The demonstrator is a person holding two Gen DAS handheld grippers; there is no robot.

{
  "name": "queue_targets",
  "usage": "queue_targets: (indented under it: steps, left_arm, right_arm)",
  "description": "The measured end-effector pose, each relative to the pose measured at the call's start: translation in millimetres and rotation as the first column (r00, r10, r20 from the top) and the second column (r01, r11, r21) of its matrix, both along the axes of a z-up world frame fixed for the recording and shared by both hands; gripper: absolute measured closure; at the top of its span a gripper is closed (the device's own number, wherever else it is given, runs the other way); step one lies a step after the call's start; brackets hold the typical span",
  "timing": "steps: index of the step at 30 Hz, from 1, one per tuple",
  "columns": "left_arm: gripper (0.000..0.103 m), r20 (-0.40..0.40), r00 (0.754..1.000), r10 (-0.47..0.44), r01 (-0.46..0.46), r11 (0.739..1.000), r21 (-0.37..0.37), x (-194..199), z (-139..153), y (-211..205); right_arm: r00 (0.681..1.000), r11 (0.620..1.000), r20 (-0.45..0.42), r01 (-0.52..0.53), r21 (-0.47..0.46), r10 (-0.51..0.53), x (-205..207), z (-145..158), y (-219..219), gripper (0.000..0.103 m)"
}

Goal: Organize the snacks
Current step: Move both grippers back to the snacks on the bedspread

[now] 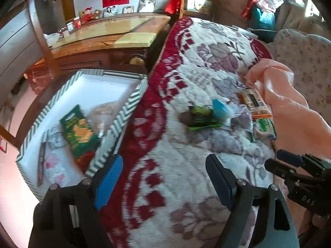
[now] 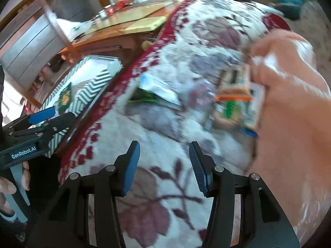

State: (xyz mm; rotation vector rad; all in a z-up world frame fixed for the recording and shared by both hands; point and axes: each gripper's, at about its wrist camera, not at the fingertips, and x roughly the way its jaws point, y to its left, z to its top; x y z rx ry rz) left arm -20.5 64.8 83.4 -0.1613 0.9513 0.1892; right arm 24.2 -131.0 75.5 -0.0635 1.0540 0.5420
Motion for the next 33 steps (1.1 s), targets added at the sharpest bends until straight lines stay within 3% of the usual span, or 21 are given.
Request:
queue_targets:
  steps: [11,18,23,26,30,33]
  left_arm:
    - [0.019,-0.019,0.998,-0.057,0.057,0.998,-0.010,43,-5,-31]
    - [0.019,-0.001,0.999,0.051,-0.051,0.996,0.072,93,3,-10]
    - [0.017,-0.085,0.993,0.076,-0.065,0.991,0.121,137,-18,-3]
    - [0.017,-0.127,0.992,0.016,-0.003,0.995,0.102,141,-29,-17]
    - [0.017,-0.181,0.971,-0.159,0.175,0.981,0.081,105,-41,-57]
    - [0.017,-0.173,0.961,-0.217,0.232,0.970,0.070,79,-41,-71]
  right_arm:
    - [0.998,0.999,-0.038,0.045,0.021,-0.044,8,-12,-23,0.052]
    - [0.995,0.995,-0.057,0.090,0.044,-0.087,16,-14,-37,0.052]
    - [0.993,0.994,-0.067,0.099,0.052,-0.096,20,-15,-41,0.052]
    - [0.993,0.994,-0.074,0.098,0.040,-0.095,21,-18,-42,0.052]
    - [0.989,0.992,-0.087,0.124,0.038,-0.120,26,-21,-48,0.052]
    - [0.984,0.987,-0.096,0.154,0.049,-0.149,30,-22,-55,0.052]
